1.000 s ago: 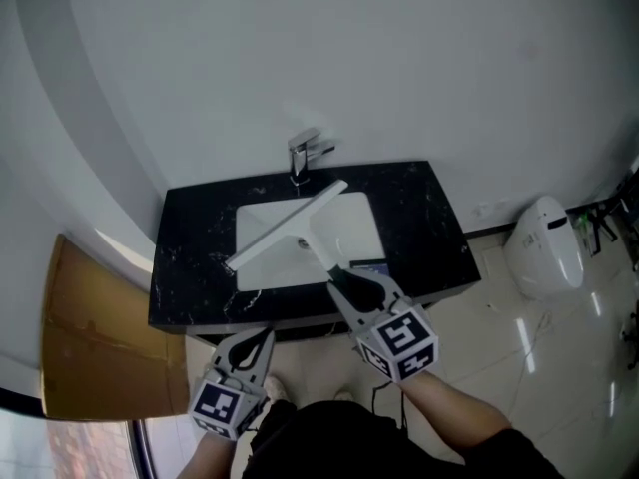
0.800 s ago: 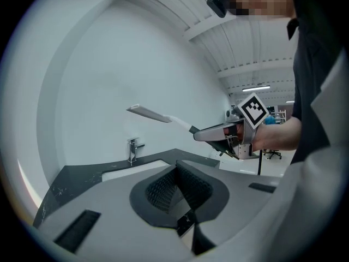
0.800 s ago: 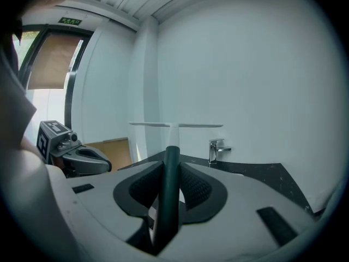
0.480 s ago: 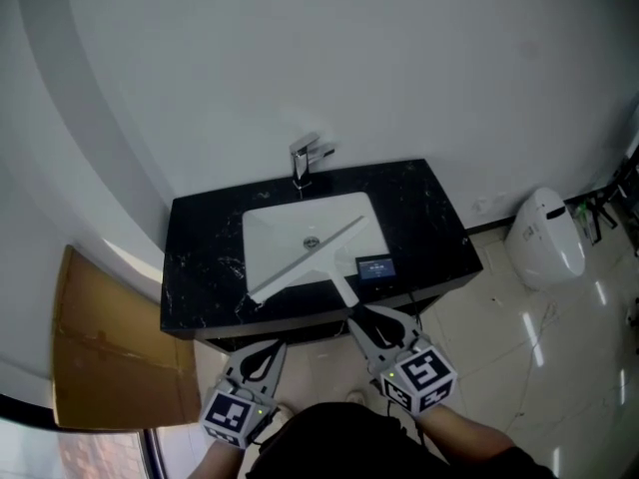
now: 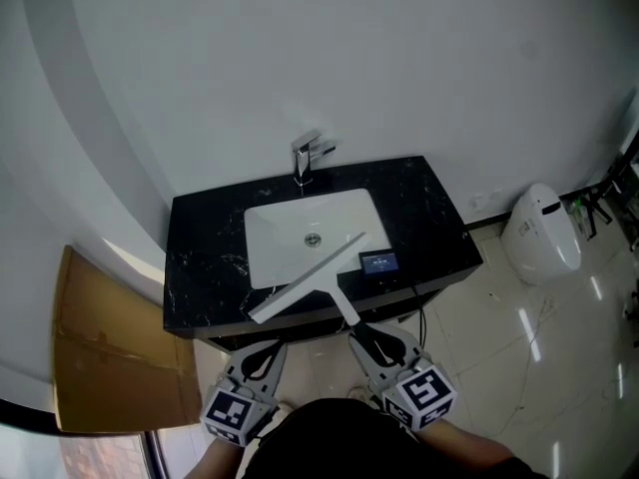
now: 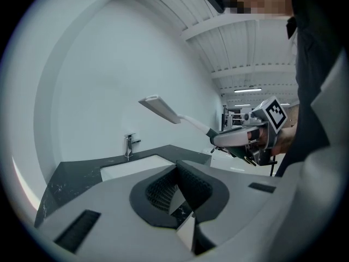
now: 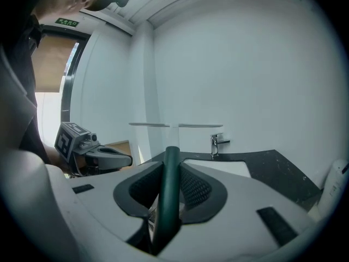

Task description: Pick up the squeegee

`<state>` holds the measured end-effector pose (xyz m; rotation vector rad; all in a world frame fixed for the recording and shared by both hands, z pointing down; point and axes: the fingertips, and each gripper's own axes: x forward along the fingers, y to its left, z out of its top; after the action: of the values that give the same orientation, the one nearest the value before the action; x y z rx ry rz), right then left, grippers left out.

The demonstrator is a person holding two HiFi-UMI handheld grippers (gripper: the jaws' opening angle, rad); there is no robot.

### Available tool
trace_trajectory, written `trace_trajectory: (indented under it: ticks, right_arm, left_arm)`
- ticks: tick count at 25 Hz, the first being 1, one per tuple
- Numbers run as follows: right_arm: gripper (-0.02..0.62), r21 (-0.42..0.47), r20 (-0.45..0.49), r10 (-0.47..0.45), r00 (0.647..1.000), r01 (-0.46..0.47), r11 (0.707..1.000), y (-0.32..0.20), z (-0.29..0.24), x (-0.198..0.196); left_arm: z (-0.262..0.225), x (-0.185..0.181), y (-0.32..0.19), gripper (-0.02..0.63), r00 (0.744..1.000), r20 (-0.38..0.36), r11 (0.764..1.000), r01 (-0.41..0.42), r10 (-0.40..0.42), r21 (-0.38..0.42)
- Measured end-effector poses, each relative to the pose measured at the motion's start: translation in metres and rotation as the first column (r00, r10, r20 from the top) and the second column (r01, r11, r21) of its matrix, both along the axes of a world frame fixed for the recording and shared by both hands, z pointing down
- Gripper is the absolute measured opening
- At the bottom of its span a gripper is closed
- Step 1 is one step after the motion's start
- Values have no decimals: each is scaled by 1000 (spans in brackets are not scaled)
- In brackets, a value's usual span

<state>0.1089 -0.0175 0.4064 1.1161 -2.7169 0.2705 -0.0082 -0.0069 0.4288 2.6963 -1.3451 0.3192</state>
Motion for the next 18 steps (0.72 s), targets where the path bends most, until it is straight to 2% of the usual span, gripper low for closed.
trace_trajectory:
  ticks: [12, 18]
  right_arm:
    - [94, 19, -23, 3, 1000, -3, 1000, -1, 3, 7]
    - [94, 15, -16, 8, 1000, -8, 1000, -4, 2, 4]
  left_arm:
    - [-3, 4, 9, 0, 1000, -8, 999, 30, -30, -25]
    - [0, 1, 9, 0, 1000, 0, 999, 31, -31, -12]
